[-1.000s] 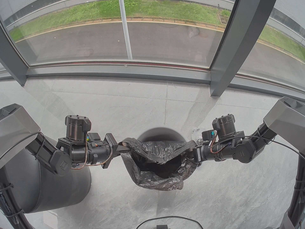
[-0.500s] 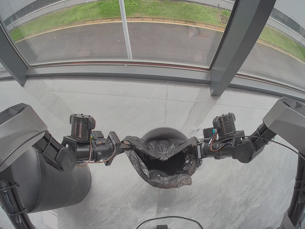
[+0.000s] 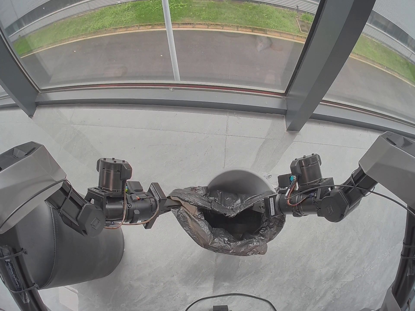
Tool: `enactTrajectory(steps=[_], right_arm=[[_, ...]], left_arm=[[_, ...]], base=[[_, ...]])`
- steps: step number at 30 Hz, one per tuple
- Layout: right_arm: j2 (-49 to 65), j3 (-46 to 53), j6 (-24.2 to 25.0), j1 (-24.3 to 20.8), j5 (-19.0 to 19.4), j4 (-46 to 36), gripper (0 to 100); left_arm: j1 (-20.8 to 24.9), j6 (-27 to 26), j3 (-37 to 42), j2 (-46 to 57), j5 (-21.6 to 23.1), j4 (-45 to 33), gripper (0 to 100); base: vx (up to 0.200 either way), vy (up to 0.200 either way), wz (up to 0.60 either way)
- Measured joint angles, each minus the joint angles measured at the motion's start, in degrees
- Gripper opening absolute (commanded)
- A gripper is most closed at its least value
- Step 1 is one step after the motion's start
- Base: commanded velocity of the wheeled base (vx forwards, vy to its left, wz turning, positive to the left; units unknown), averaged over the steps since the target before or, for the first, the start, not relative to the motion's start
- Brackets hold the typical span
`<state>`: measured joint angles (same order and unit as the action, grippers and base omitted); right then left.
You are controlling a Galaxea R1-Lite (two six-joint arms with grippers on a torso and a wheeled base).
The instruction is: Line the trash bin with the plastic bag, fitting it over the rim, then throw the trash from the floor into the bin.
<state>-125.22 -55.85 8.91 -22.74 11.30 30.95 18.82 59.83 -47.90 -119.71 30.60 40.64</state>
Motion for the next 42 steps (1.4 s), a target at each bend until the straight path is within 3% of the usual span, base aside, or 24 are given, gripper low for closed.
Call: enactTrajectory(steps=[21, 28, 33, 42], right_arm=[[8.05, 1.11, 1.05, -0.44, -0.33, -0.02, 100], [8.55, 1.17, -1.94, -1.29, -0.28, 0.13, 100], [8.11, -0.85, -7.79, -4.02, 0.29, 0.11, 100], [1.73, -8.98, -10.5, -9.16, 0.09, -0.28, 100]], left_arm=[[0.69, -0.09, -0.22, -0.13, 0.18, 0.41, 0], [0.72, -0.28, -0.33, -0.07, 0.18, 0.6, 0], [0.6, -1.16, -0.11, 0.41, 0.51, 2.08, 0], [0.52, -7.64, 1.76, 2.79, 5.32, 4.46, 0]], base=[[0.0, 0.0, 0.0], [0.0, 0.0, 0.0], [0.0, 0.0, 0.0], [0.0, 0.0, 0.0]])
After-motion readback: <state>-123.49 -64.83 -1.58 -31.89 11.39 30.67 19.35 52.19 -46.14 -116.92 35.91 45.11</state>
